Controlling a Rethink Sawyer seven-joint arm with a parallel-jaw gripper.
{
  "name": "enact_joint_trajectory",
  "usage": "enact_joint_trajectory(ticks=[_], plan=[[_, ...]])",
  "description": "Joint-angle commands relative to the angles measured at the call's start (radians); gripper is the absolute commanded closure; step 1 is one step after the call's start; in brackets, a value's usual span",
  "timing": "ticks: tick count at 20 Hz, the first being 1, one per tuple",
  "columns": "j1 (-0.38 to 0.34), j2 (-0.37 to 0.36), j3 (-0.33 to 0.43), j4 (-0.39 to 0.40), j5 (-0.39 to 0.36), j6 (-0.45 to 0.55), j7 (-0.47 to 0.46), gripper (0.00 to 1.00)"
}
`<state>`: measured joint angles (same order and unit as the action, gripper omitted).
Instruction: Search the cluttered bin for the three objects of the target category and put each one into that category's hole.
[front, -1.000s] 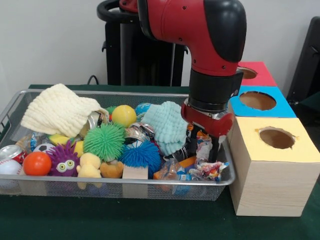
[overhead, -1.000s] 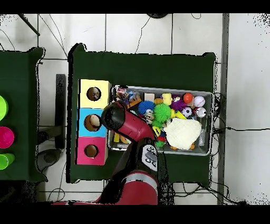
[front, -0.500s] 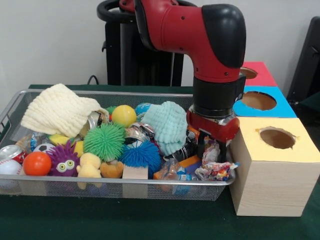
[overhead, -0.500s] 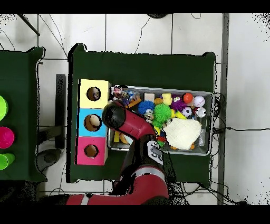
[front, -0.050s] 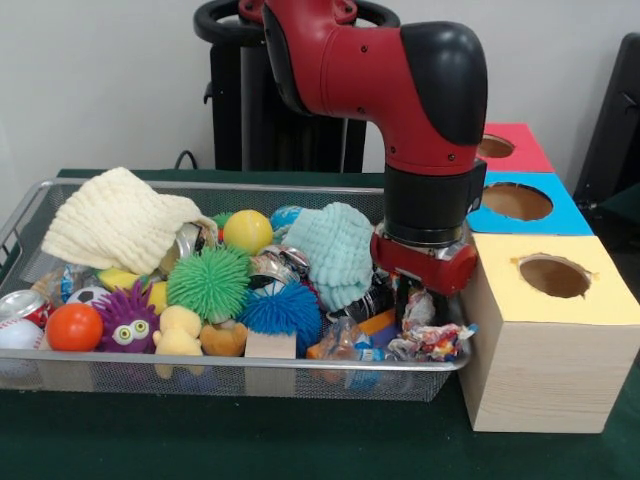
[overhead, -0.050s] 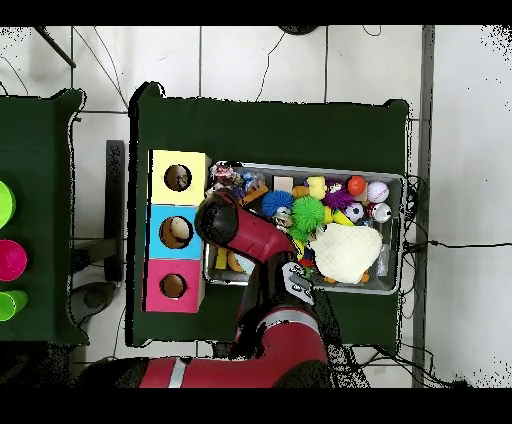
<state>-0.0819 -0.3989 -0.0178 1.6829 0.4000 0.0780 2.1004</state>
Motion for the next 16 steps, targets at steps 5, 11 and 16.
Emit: enact_joint_trajectory(ticks=[5, 11, 16], plan=[[0.006, 0.046, 0.063, -0.097, -0.069, -0.006, 0.063, 1.0], [0.02, 0.04, 0.037, -0.095, -0.049, 0.019, 0.095, 1.0], [0.037, -0.036, -0.025, -0.087, -0.074, 0.074, 0.065, 1.0]])
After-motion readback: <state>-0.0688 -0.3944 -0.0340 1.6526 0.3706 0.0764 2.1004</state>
